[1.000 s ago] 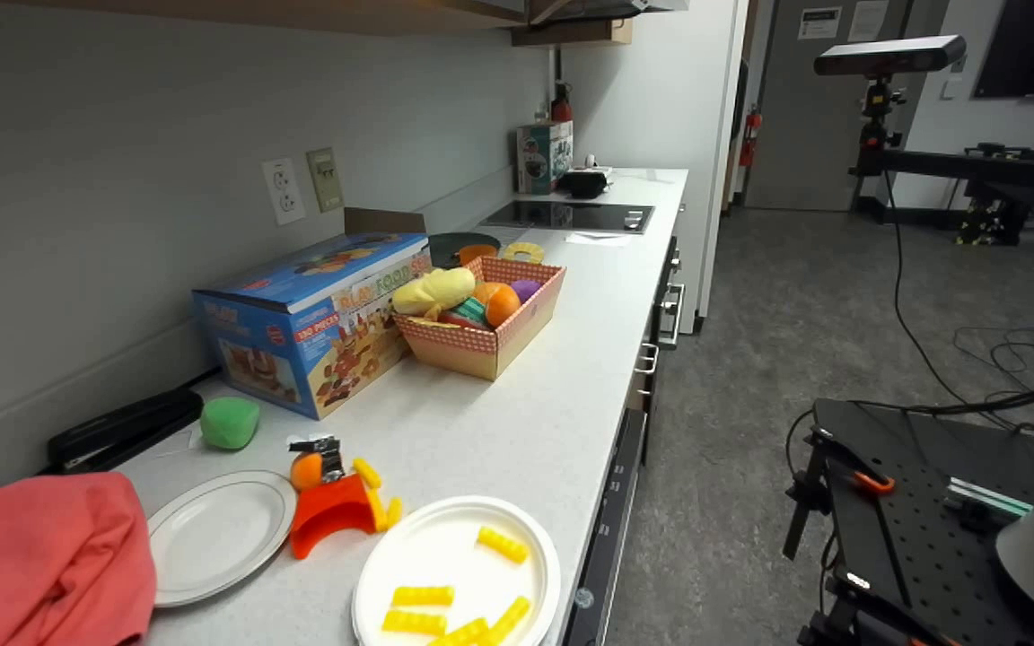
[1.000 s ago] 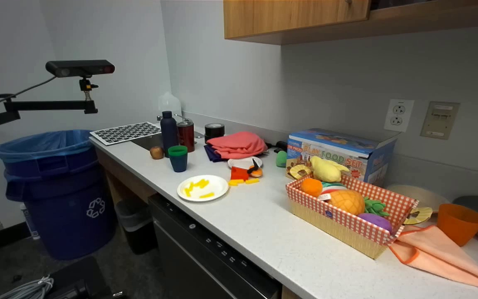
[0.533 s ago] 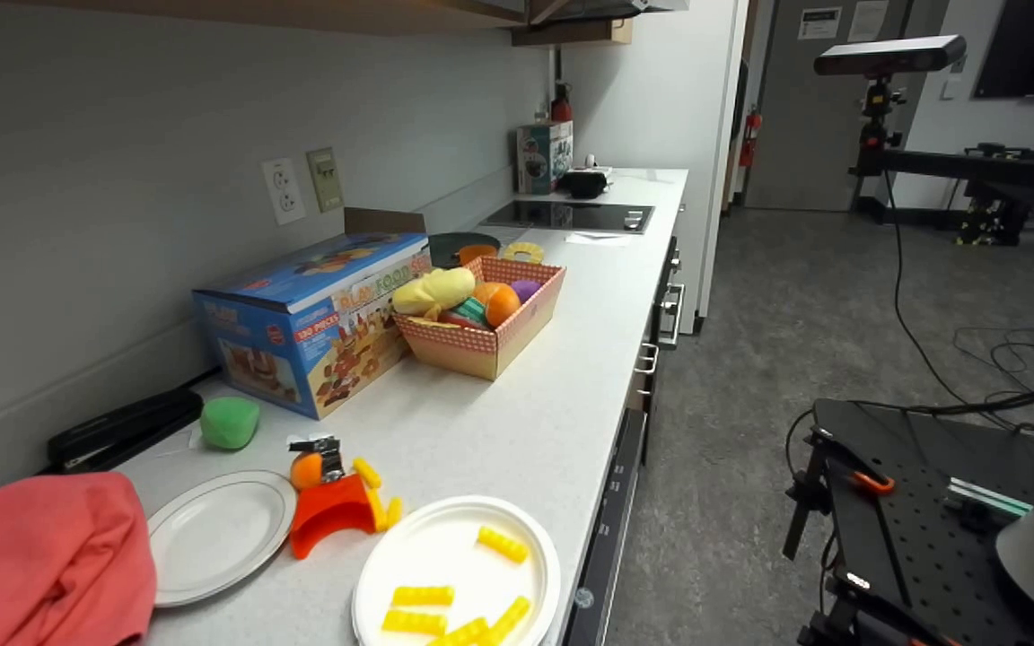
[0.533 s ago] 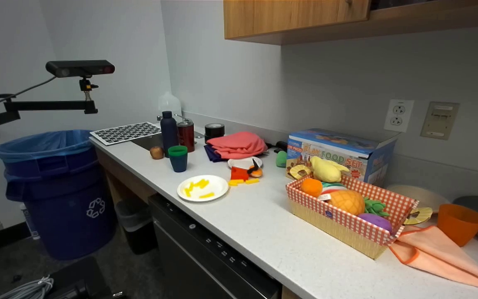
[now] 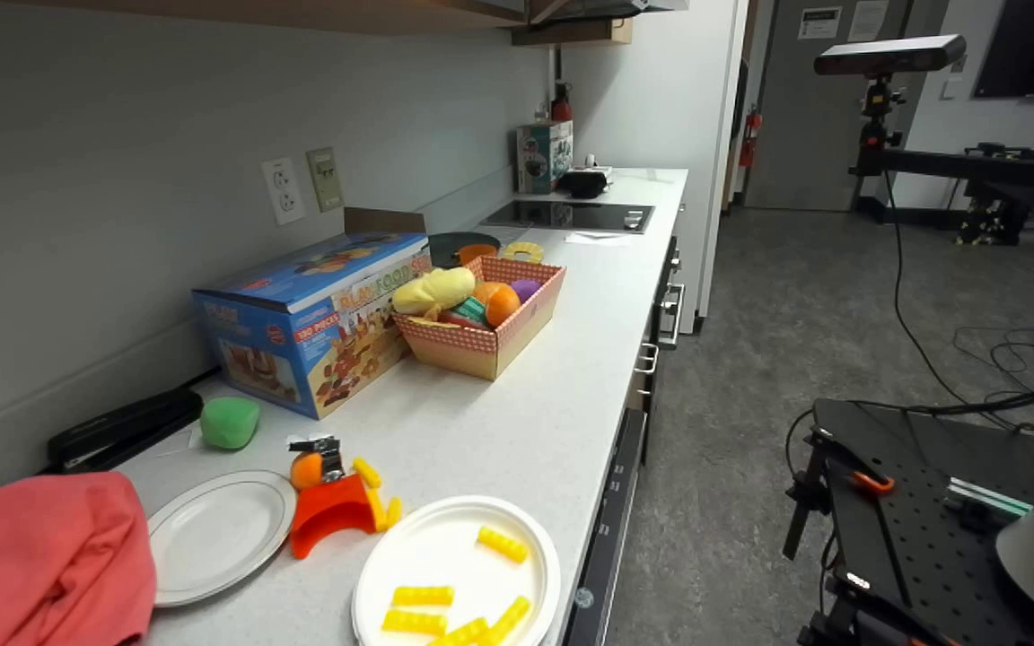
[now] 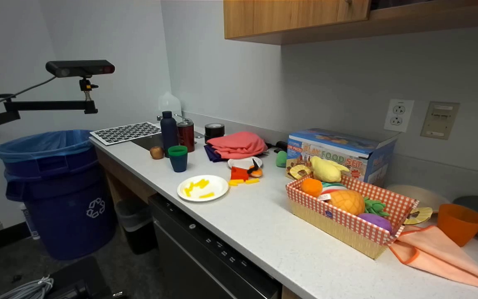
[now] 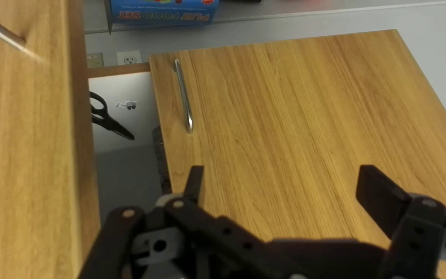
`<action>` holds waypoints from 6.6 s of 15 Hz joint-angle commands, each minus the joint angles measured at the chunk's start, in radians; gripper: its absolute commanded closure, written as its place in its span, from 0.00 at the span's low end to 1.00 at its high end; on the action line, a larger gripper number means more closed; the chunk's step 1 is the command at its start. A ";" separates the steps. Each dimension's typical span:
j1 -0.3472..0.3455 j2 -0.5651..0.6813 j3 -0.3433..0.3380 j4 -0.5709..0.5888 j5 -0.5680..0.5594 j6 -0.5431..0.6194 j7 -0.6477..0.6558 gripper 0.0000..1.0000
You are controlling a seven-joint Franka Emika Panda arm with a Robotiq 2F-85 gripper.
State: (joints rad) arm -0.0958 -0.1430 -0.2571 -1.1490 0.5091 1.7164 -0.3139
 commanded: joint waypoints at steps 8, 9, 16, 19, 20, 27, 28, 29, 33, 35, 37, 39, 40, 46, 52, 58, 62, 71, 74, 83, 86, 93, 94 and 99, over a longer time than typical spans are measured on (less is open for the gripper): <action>0.000 0.003 0.000 0.027 -0.093 -0.033 0.058 0.00; 0.000 0.003 0.000 0.029 -0.098 -0.033 0.062 0.00; 0.001 0.005 0.005 0.014 -0.099 0.064 0.063 0.00; -0.003 0.002 0.006 0.015 -0.132 0.016 0.084 0.00; -0.005 0.003 0.007 0.019 -0.150 -0.005 0.094 0.00; -0.008 0.010 0.014 0.050 -0.326 -0.158 0.157 0.00; -0.008 0.011 0.015 0.050 -0.352 -0.155 0.167 0.00; -0.006 0.010 0.016 0.048 -0.368 -0.147 0.176 0.00; -0.004 0.008 0.023 0.034 -0.425 -0.074 0.236 0.00; -0.003 0.006 0.025 0.026 -0.434 -0.018 0.273 0.00; -0.003 0.006 0.027 0.017 -0.434 0.052 0.322 0.00; -0.001 0.005 0.028 0.011 -0.427 0.096 0.359 0.00; -0.001 0.004 0.030 0.008 -0.426 0.115 0.380 0.00; 0.003 -0.001 0.036 -0.006 -0.411 0.137 0.413 0.00; 0.005 -0.004 0.040 -0.011 -0.391 0.120 0.412 0.00; -0.035 0.040 -0.072 -0.199 -0.266 0.231 0.216 0.00; -0.022 0.035 -0.061 -0.185 -0.260 0.208 0.240 0.00; -0.022 0.033 -0.061 -0.187 -0.260 0.208 0.240 0.00; -0.011 0.046 -0.069 -0.186 -0.196 0.203 0.150 0.00; -0.044 0.220 -0.002 -0.099 0.067 0.175 -0.223 0.00; -0.068 0.300 0.047 -0.022 0.086 0.186 -0.299 0.00; -0.007 0.307 0.042 0.026 -0.034 0.188 -0.327 0.00; 0.004 0.290 0.041 0.022 -0.076 0.183 -0.310 0.00; 0.070 0.177 0.059 -0.008 -0.268 0.147 -0.173 0.00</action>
State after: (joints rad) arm -0.0631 0.1038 -0.2098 -1.1432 0.3437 1.9050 -0.5719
